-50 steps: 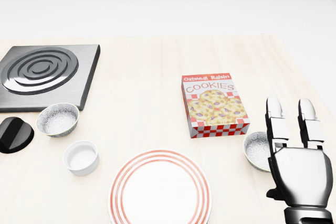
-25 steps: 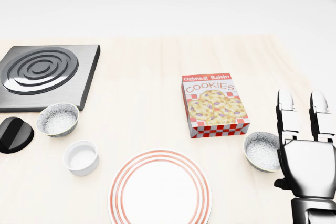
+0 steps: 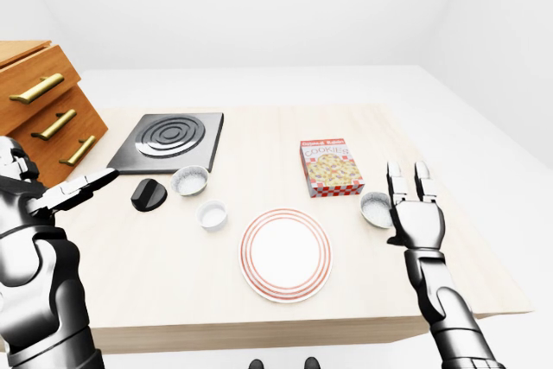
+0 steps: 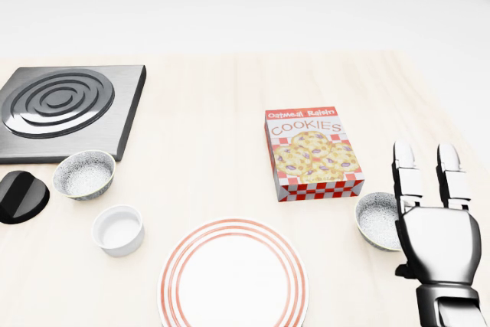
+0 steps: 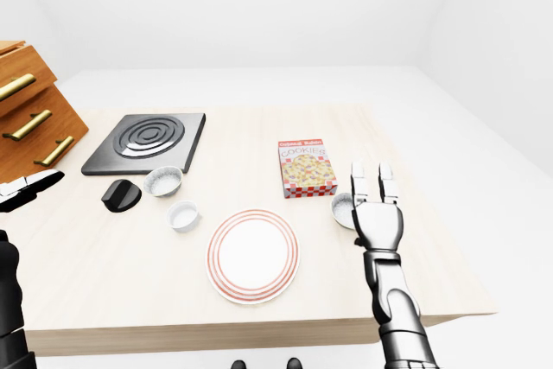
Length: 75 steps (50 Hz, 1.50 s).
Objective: Pick the akita bowl next to the plate and place it on the plate.
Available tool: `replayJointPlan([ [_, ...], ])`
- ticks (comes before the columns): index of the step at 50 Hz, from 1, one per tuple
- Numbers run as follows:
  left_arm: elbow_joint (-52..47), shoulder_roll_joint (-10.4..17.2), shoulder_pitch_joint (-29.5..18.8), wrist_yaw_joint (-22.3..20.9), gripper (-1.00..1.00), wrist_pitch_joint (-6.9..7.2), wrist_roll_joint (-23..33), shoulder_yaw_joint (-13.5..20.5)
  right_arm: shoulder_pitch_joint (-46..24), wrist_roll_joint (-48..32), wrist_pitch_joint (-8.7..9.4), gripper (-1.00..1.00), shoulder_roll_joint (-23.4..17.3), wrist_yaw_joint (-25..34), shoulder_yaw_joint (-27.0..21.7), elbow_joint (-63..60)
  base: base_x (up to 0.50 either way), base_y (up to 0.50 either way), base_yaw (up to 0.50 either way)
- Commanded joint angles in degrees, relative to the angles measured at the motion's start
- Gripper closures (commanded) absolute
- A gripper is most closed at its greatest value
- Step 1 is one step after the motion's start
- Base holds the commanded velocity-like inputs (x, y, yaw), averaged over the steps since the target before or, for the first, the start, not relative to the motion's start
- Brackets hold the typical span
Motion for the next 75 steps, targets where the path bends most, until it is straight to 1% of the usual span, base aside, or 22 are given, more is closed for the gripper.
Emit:
replayJointPlan([
  [1,-0.1,0.0,0.0,0.1,-1.0,0.0,-0.1,0.0,-2.7,-0.4,0.0,-1.0,-0.9,0.0,2.0,7.6,0.0,0.0,0.0],
  [17,-0.1,-0.2,0.0,0.1,-1.0,0.0,-0.2,-0.1,-7.8,-0.6,0.0,-1.0,-2.4,0.0,4.0,16.5,0.0,0.0,0.0],
  [19,-0.1,-0.2,0.1,0.1,-1.0,0.0,-0.4,-0.1,-9.9,-1.6,0.0,-1.0,-3.0,0.0,4.6,20.0,0.0,0.0,0.0],
  [27,0.1,-0.3,0.1,0.2,-1.0,0.0,-0.5,-0.2,-10.4,-1.1,0.0,-1.0,-3.3,0.0,4.7,20.1,0.0,0.0,0.0],
  [28,-0.1,-0.4,0.2,0.2,-1.0,0.0,-0.6,-0.2,-12.4,-0.6,0.0,-1.0,-3.6,0.0,4.5,23.2,0.0,0.0,0.0],
  [33,-0.1,-0.4,0.2,0.2,-1.0,0.0,-0.6,-0.2,-12.7,-0.3,0.0,-1.0,-3.8,0.0,4.8,23.8,0.0,0.0,0.0],
  [35,0.4,-0.4,0.1,0.1,-1.0,0.0,-0.6,-0.3,-14.9,0.1,0.0,-1.0,-4.0,0.0,5.3,28.3,0.0,0.0,0.0],
  [42,0.3,-0.5,0.2,0.0,-1.0,0.0,-0.6,-0.4,-16.0,1.5,0.0,-1.0,-4.2,0.0,6.0,31.3,0.0,0.0,0.0],
  [43,0.2,-0.5,0.3,0.0,-1.0,0.0,-0.6,-0.4,-16.4,2.1,0.0,-0.8,-4.2,0.0,6.0,32.3,0.0,0.0,0.0],
  [44,0.2,-0.6,0.3,0.0,-1.0,0.0,-0.5,-0.4,-16.8,3.1,0.0,-0.5,-4.2,0.0,5.8,33.4,0.0,0.0,0.0],
  [47,0.2,-0.6,0.3,0.0,-1.0,0.0,-0.5,-0.4,-16.9,3.4,0.0,-0.5,-4.3,0.0,6.1,33.6,0.0,0.0,0.0],
  [48,0.3,-0.6,0.2,0.0,-1.0,0.0,-0.5,-0.5,-19.0,5.0,0.0,0.43,-4.6,0.0,5.6,38.3,0.0,0.0,0.0],
  [52,0.3,-0.6,0.2,0.0,-1.0,0.0,-0.5,-0.5,-19.7,5.6,0.0,0.43,-4.8,0.0,6.3,39.7,0.0,0.0,0.0],
  [53,0.3,-0.7,0.3,-0.1,-1.0,0.0,-0.4,-0.7,-19.7,7.0,0.0,1.0,-4.8,0.0,6.1,40.4,0.01,0.0,0.0],
  [59,0.2,-0.8,0.3,-0.1,-1.0,0.0,-0.5,-0.7,-19.3,8.5,0.0,1.0,-4.9,0.0,6.4,39.3,0.0,0.0,0.0],
  [63,0.1,-0.8,0.2,-0.2,-1.0,0.0,-0.4,-0.8,-16.7,9.6,0.0,1.0,-5.1,0.0,5.6,33.0,0.0,0.0,0.0],
  [67,0.0,-0.8,0.2,-0.2,-1.0,0.0,-0.4,-0.8,-16.5,9.6,0.0,1.0,-5.0,0.0,5.5,32.5,0.0,0.0,0.0],
  [68,-0.2,-0.9,0.3,-0.2,-1.0,0.0,-0.4,-0.9,-15.4,8.6,0.0,1.0,-5.3,0.0,5.3,29.1,0.0,0.0,0.0],
  [71,0.1,-1.0,0.2,-0.3,-1.0,0.0,-0.3,-0.9,-13.8,7.6,0.0,1.0,-5.1,0.0,4.5,24.7,0.0,0.0,0.0],
  [74,0.1,-1.0,0.2,-0.3,-1.0,0.0,-0.3,-0.9,-13.7,7.4,0.0,1.0,-5.0,0.0,4.3,24.4,0.0,0.0,0.0],
  [75,0.0,-1.0,0.2,-0.3,-1.0,0.0,-0.3,-0.9,-11.6,6.3,0.0,1.0,-5.1,0.0,3.8,17.4,0.0,0.0,0.0],
])
